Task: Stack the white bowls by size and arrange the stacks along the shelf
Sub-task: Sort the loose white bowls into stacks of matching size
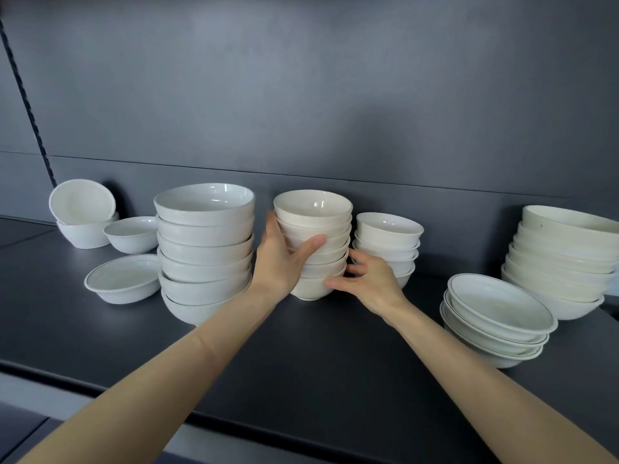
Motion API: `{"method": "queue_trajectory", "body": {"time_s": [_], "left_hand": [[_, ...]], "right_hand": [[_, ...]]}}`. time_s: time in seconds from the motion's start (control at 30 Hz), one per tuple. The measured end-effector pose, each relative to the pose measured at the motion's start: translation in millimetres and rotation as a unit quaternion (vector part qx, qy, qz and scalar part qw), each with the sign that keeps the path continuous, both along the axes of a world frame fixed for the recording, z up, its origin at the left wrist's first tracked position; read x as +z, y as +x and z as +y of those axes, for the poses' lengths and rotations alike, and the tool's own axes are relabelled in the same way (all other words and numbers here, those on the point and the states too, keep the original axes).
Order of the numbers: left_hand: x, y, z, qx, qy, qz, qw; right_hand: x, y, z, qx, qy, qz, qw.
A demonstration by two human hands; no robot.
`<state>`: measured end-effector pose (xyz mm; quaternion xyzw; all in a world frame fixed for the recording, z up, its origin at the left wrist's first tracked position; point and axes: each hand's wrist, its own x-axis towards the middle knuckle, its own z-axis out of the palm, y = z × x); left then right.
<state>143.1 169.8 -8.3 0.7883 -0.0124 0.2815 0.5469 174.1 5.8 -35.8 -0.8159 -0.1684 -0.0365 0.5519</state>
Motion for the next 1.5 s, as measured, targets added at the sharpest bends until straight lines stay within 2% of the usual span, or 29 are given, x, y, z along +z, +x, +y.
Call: {"method": "queue_trajectory", "body": {"time_s": [0.27,0.43,0.63,0.83,0.97,1.17,1.5], "left_hand": [[1,-2,3,-0.007,0.026,0.027,0.999],[5,-13,-1,0.009,0.062,0.059,0.996],[9,-42,-4,0.037,0.179,0.100,0.978],[32,-87,6,-0.013,0.335,0.208,0.919],[47,-129,17,0.009,0.436,0.170,0.883],[72,-189,50,0.103,0.502,0.112,0.851],[76,-250,180,0.190,0.498,0.086,0.842]], "right_hand": [[5,-8,2,-0.018,-0.026,0.001,1.000],[14,-17,3,-0.048,-0.085,-0.014,0.995],[34,-41,-8,-0.030,-0.214,-0.030,0.976],[61,-78,-23,-0.006,-0.341,-0.044,0.939],[82,-110,-19,0.003,-0.377,-0.098,0.921],[108,-154,22,0.008,-0.395,-0.183,0.900],[116,-196,141,0.027,-0.404,-0.258,0.877]]}}
